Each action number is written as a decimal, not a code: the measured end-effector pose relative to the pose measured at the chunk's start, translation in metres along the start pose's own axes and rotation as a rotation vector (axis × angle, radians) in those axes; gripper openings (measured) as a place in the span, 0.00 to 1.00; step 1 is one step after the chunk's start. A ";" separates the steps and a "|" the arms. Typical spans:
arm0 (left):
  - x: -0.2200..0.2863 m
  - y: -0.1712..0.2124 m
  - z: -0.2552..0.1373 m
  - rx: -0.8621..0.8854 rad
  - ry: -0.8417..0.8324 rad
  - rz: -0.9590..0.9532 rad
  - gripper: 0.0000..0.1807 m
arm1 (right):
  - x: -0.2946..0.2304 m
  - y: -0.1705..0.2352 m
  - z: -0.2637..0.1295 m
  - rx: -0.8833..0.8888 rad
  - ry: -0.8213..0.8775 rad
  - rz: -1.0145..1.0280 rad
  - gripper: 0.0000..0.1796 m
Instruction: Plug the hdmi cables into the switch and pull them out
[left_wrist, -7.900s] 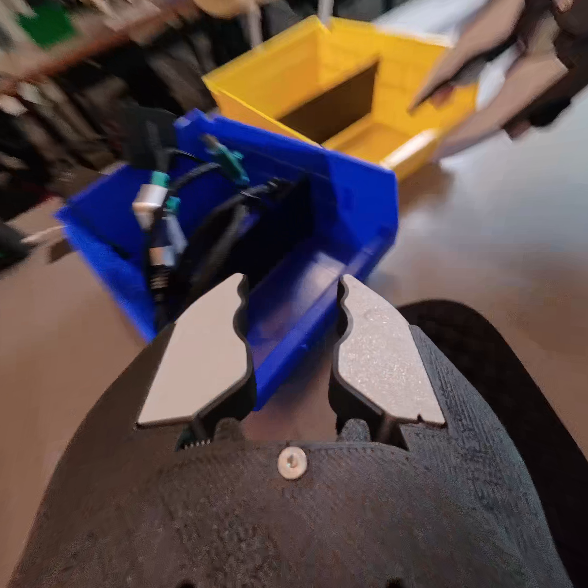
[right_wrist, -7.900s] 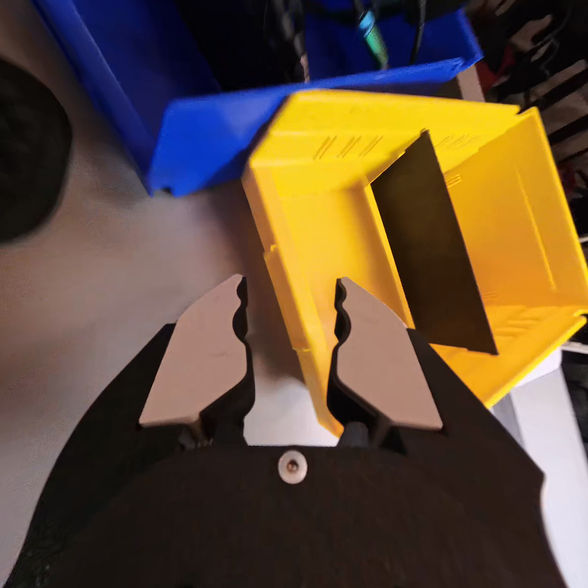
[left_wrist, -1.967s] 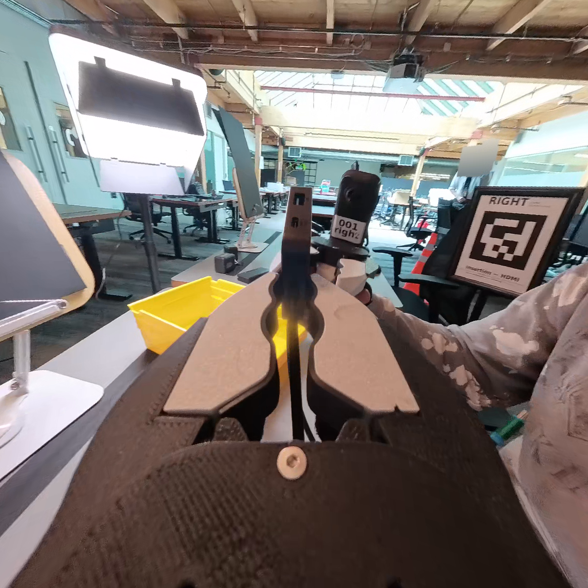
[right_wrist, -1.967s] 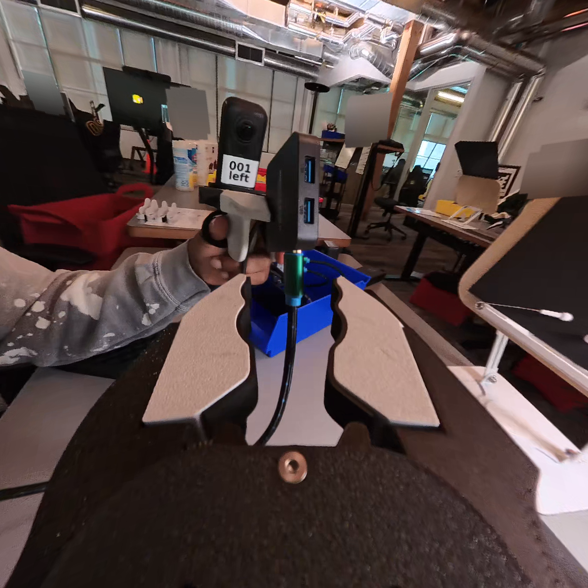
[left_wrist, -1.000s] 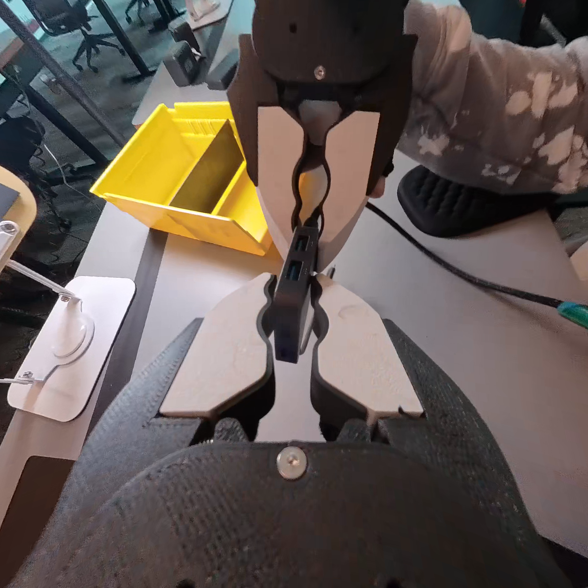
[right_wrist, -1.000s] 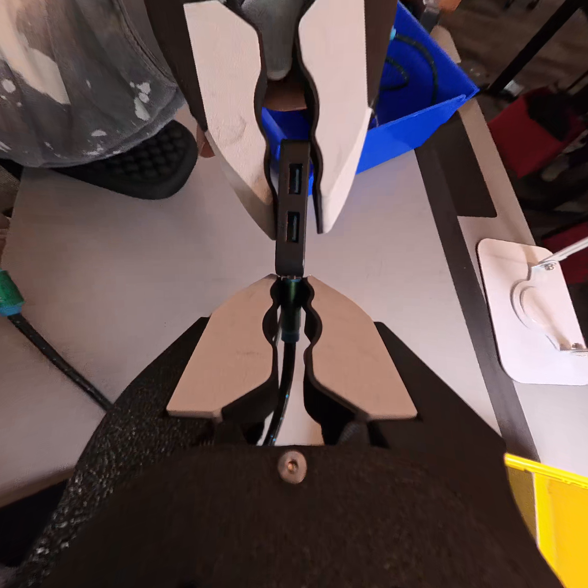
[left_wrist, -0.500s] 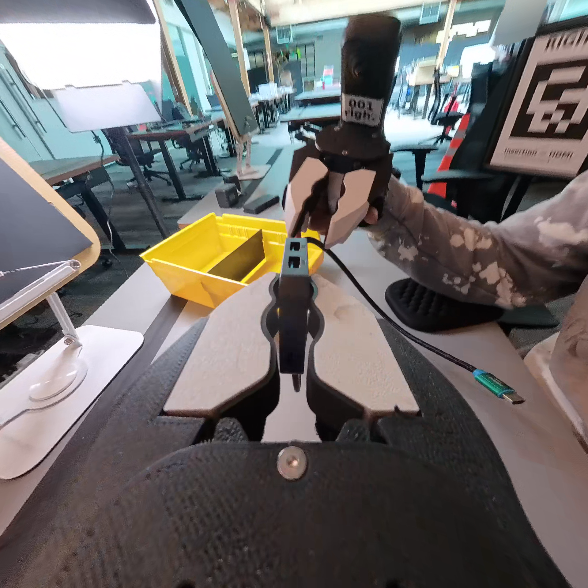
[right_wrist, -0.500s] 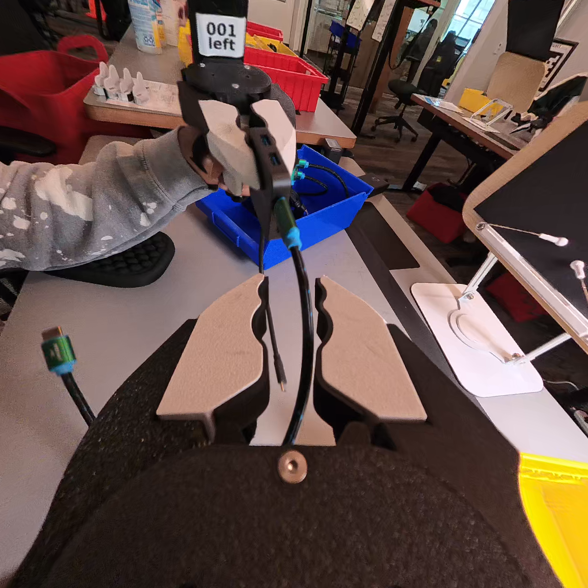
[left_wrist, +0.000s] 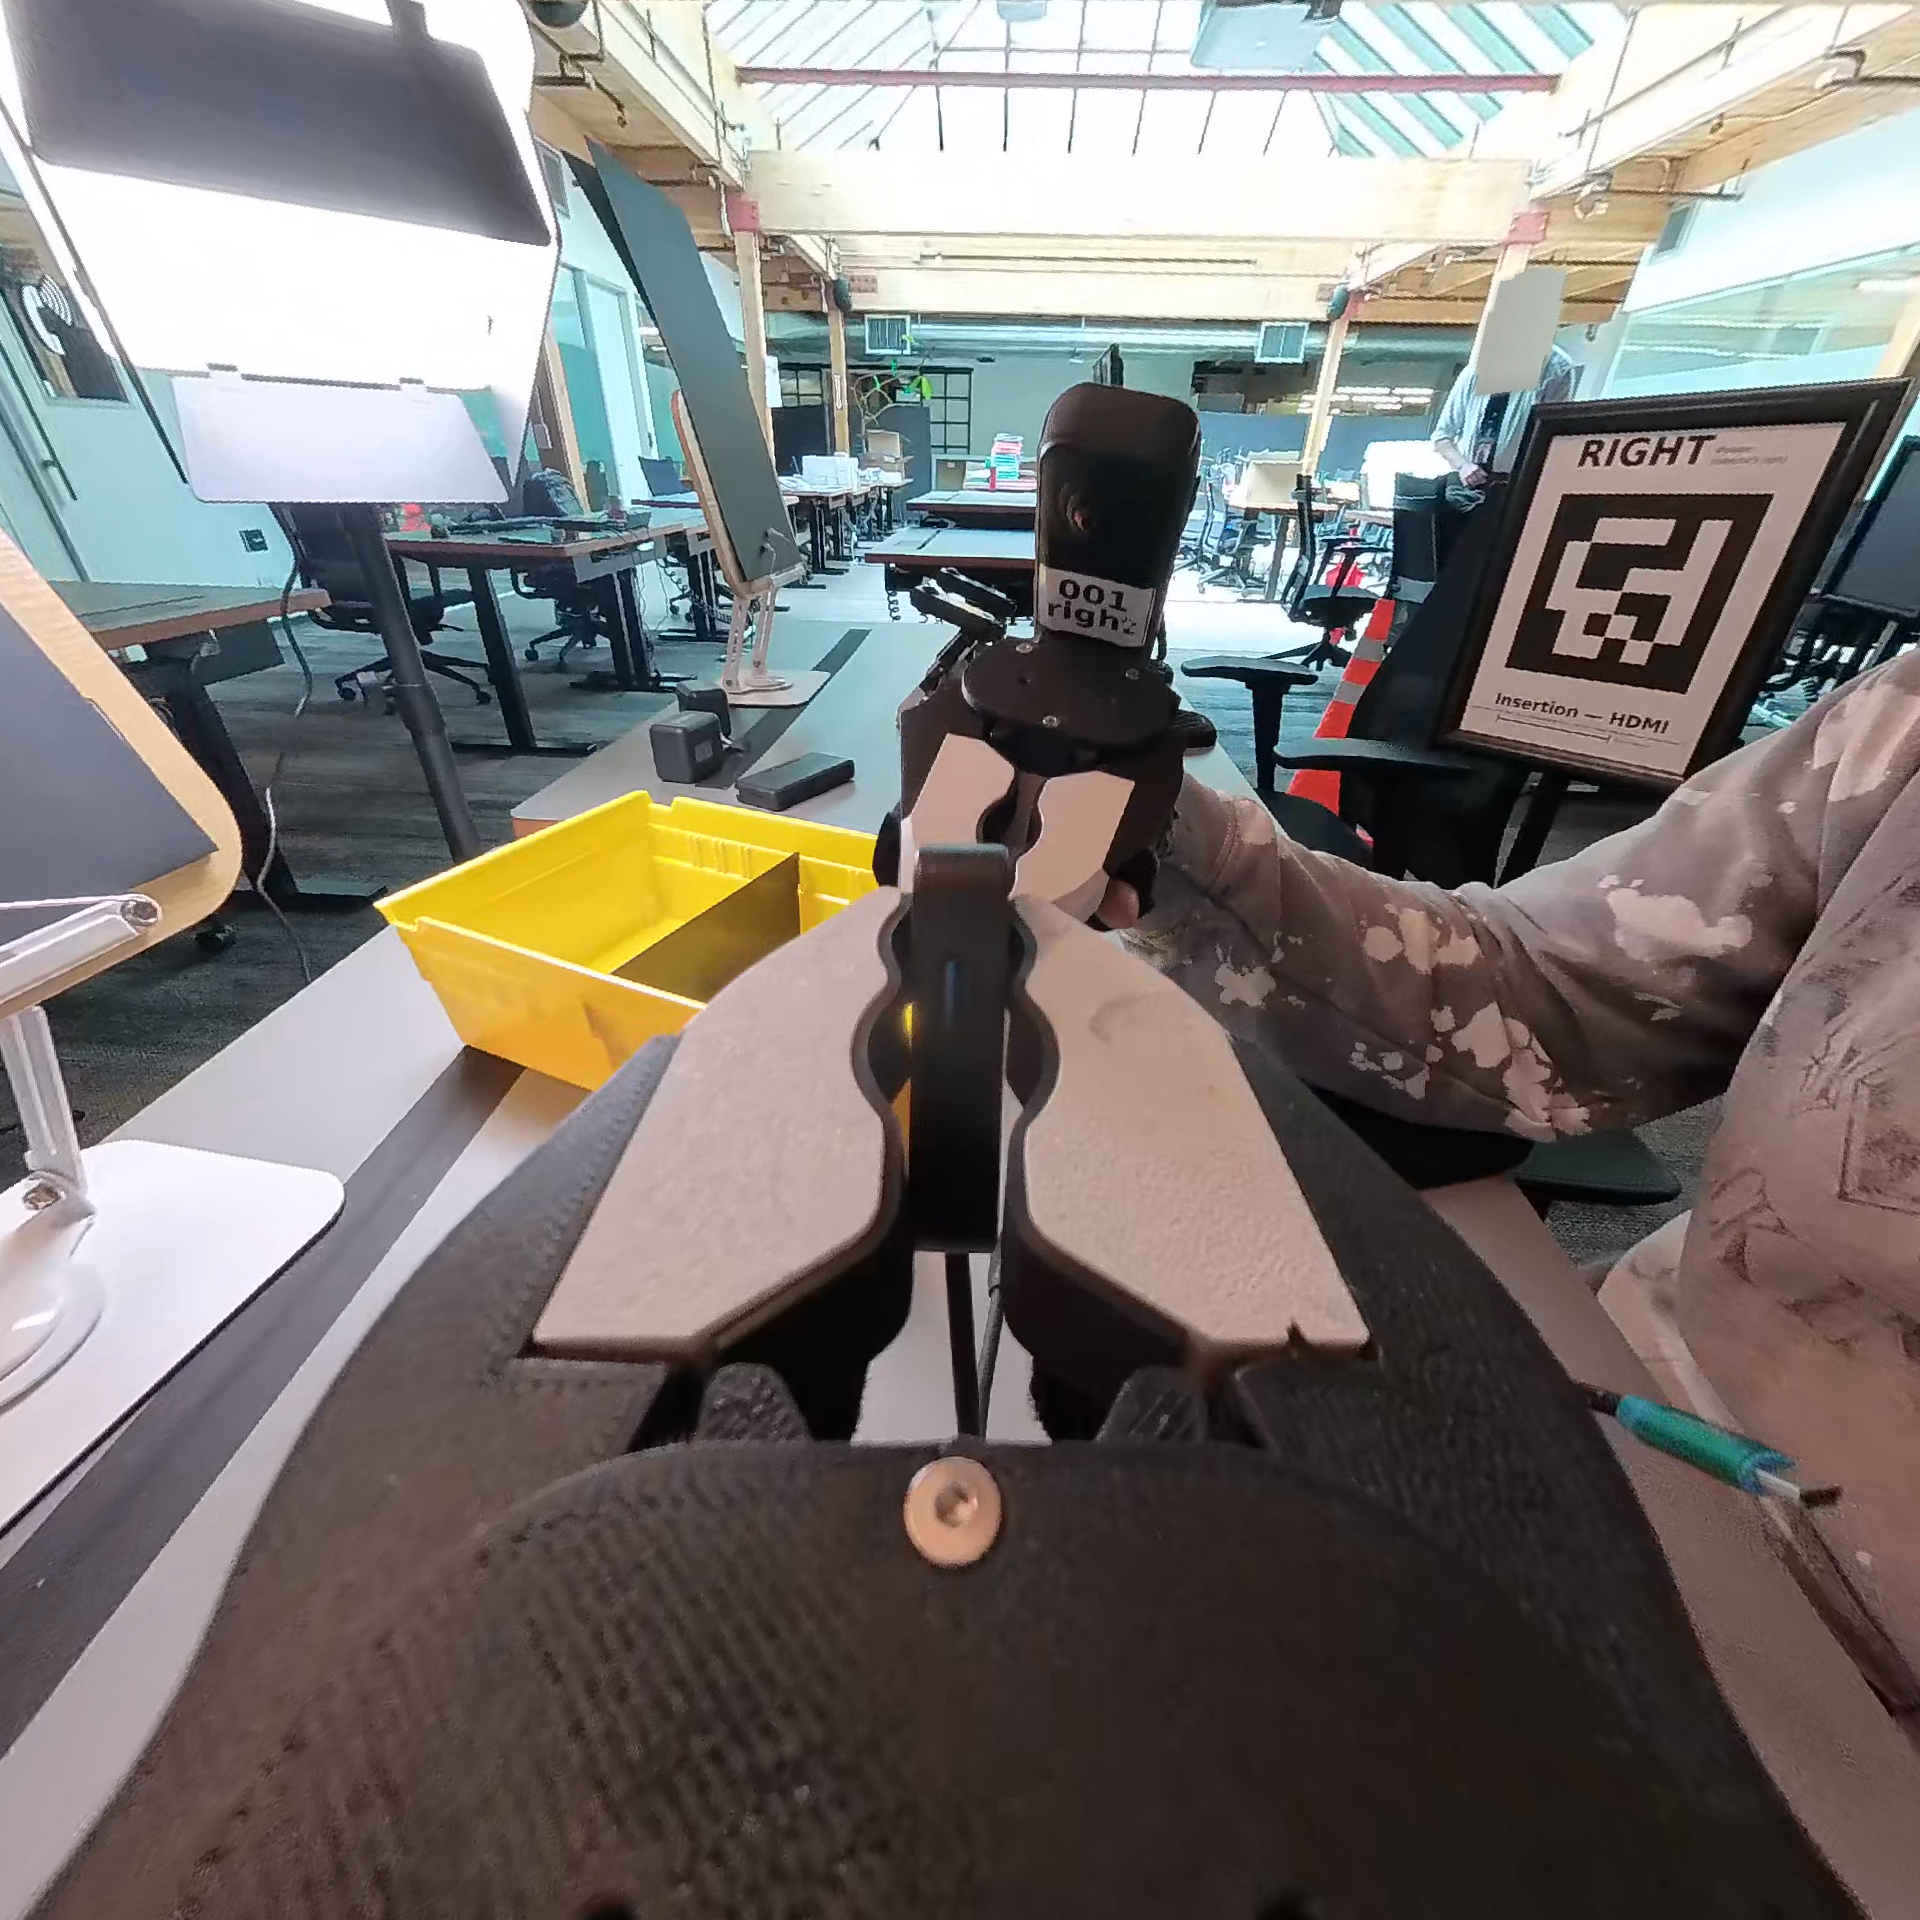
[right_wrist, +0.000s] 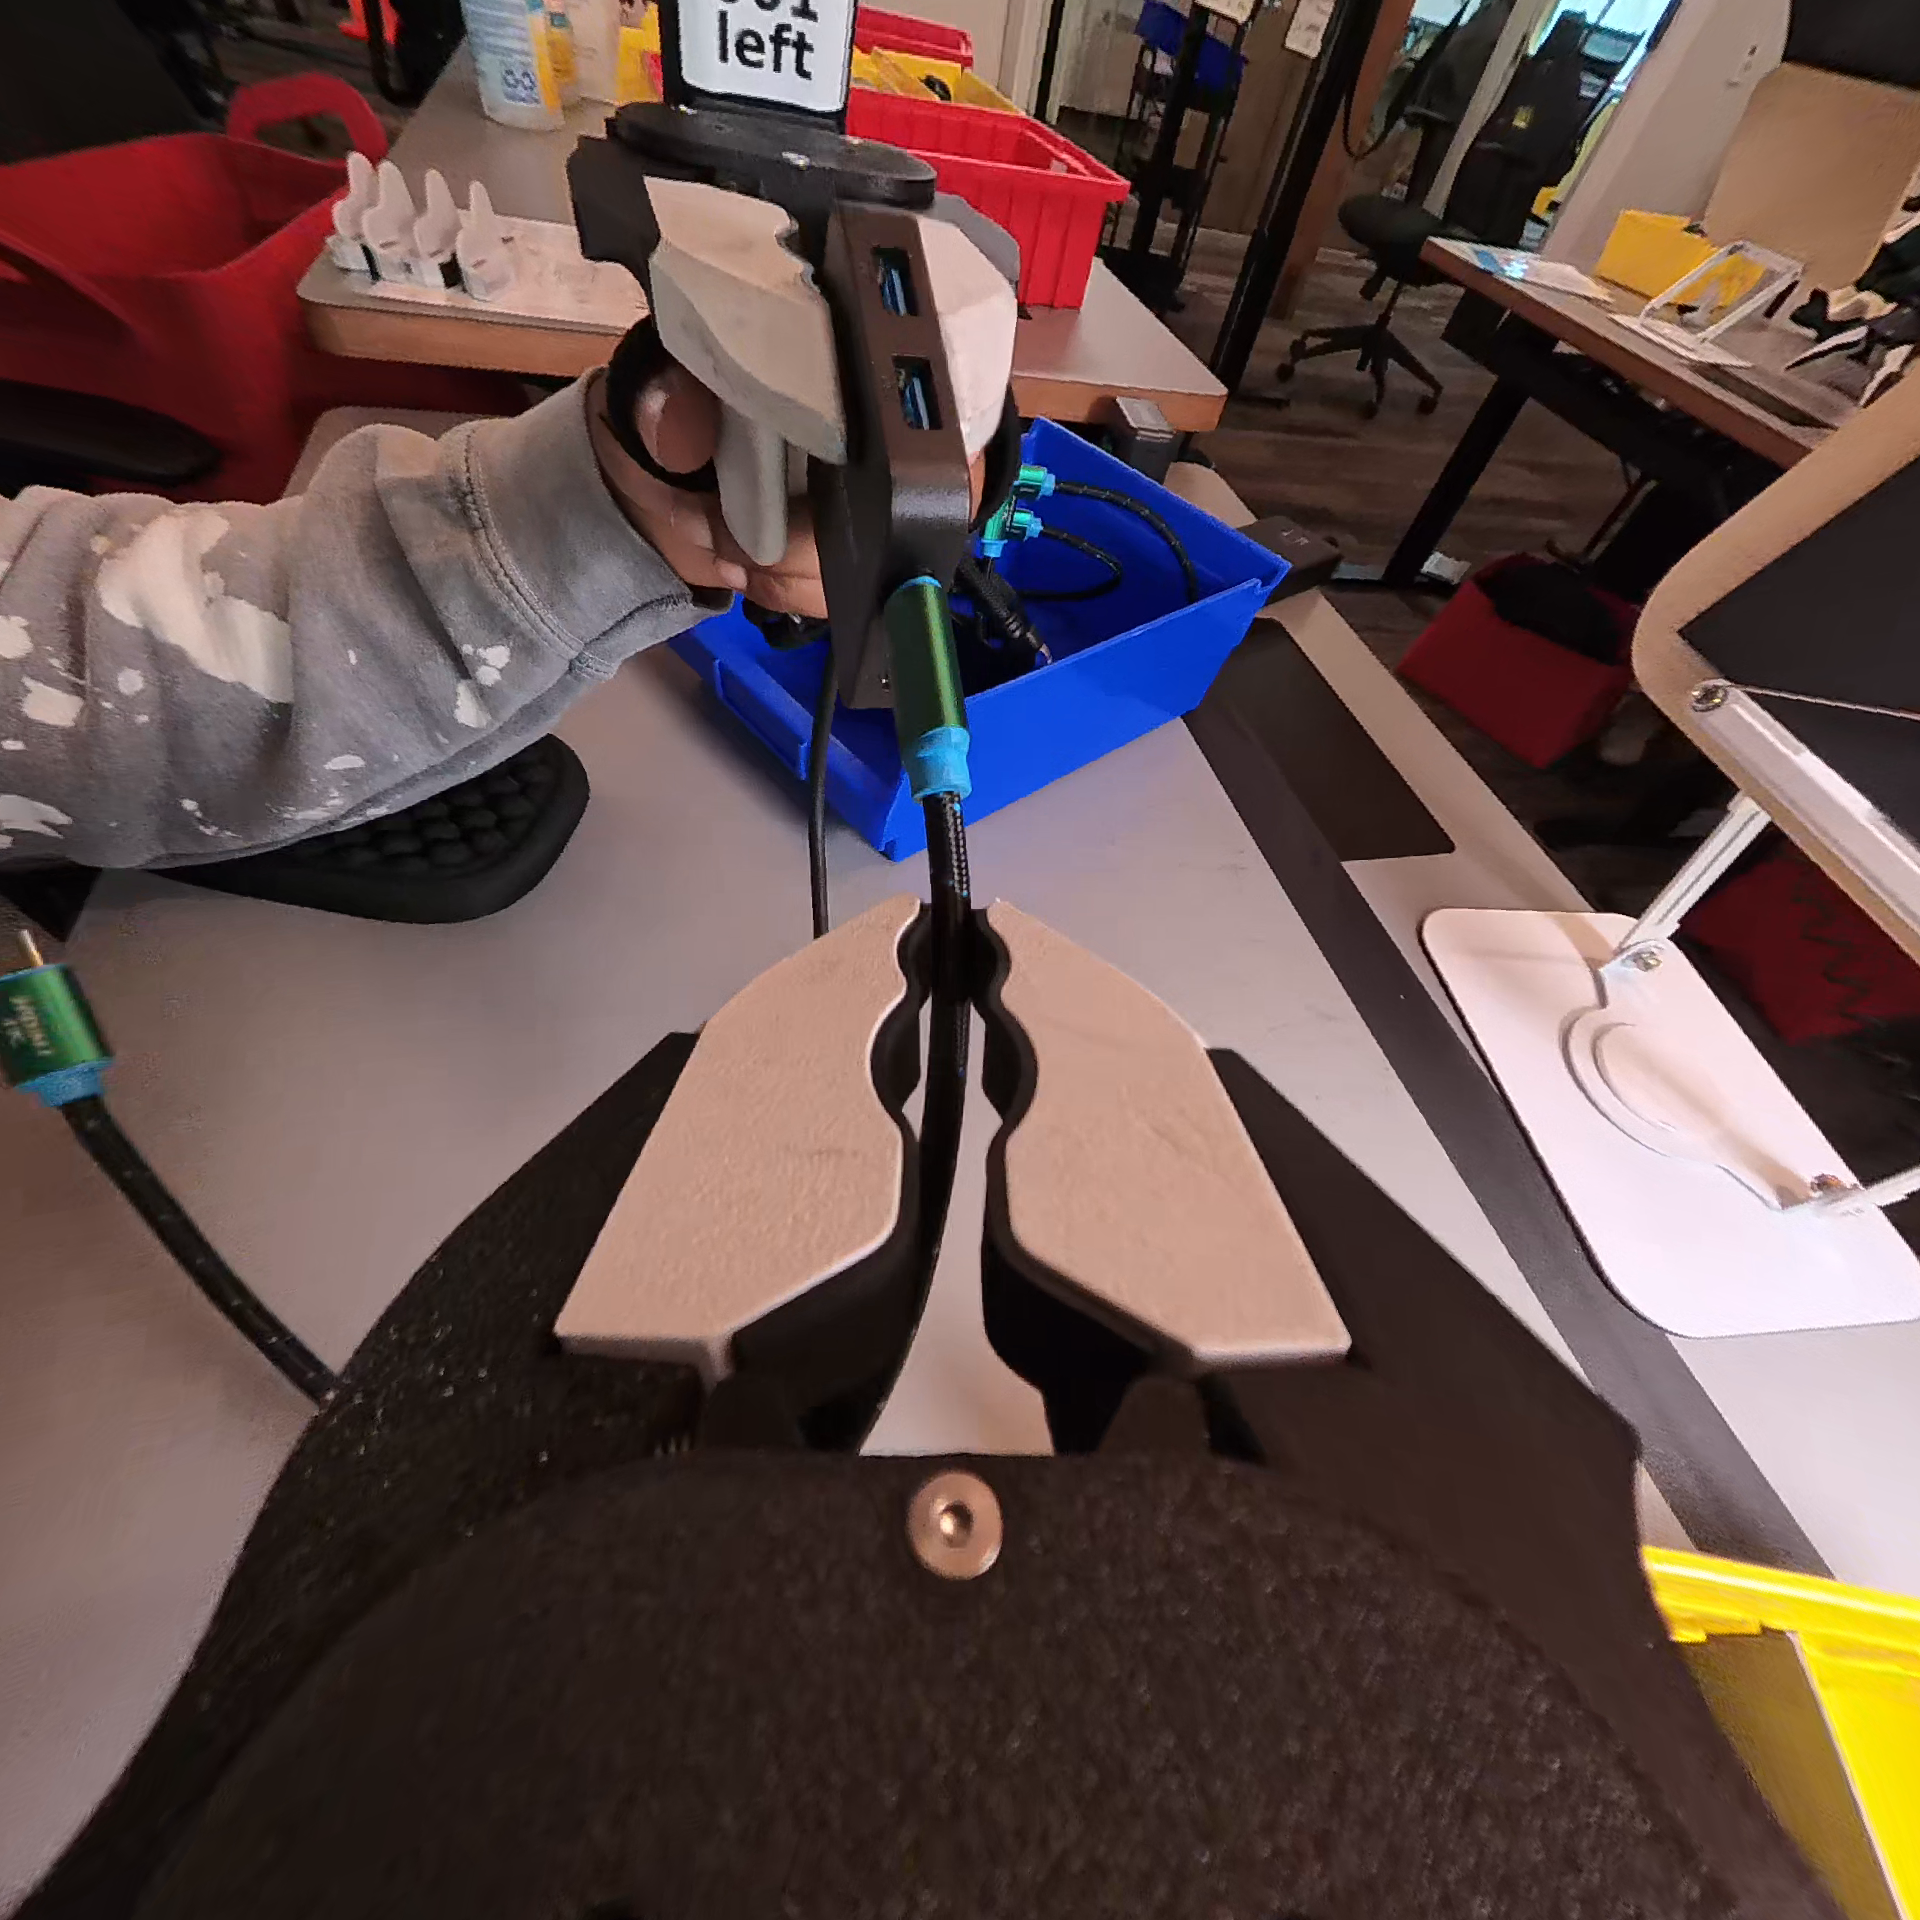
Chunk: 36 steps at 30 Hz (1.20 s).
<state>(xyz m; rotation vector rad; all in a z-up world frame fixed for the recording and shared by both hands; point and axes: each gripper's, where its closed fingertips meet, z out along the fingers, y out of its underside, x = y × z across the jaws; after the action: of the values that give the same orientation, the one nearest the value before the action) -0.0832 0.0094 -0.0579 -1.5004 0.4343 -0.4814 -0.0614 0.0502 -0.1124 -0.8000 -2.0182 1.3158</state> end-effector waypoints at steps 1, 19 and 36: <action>0.001 0.001 0.000 -0.008 0.005 -0.006 0.08 | -0.001 0.000 -0.002 0.001 -0.009 0.002 0.03; 0.026 0.027 0.036 -0.257 -0.071 0.353 0.15 | -0.024 -0.016 -0.062 0.197 -0.351 0.206 0.04; 0.011 0.007 0.030 -0.177 -0.169 0.241 0.08 | 0.007 -0.045 -0.040 0.368 -0.263 0.472 0.06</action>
<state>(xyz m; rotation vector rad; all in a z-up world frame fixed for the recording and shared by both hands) -0.0575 0.0284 -0.0635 -1.6191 0.5276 -0.1273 -0.0430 0.0638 -0.0556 -1.0018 -1.7448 2.0818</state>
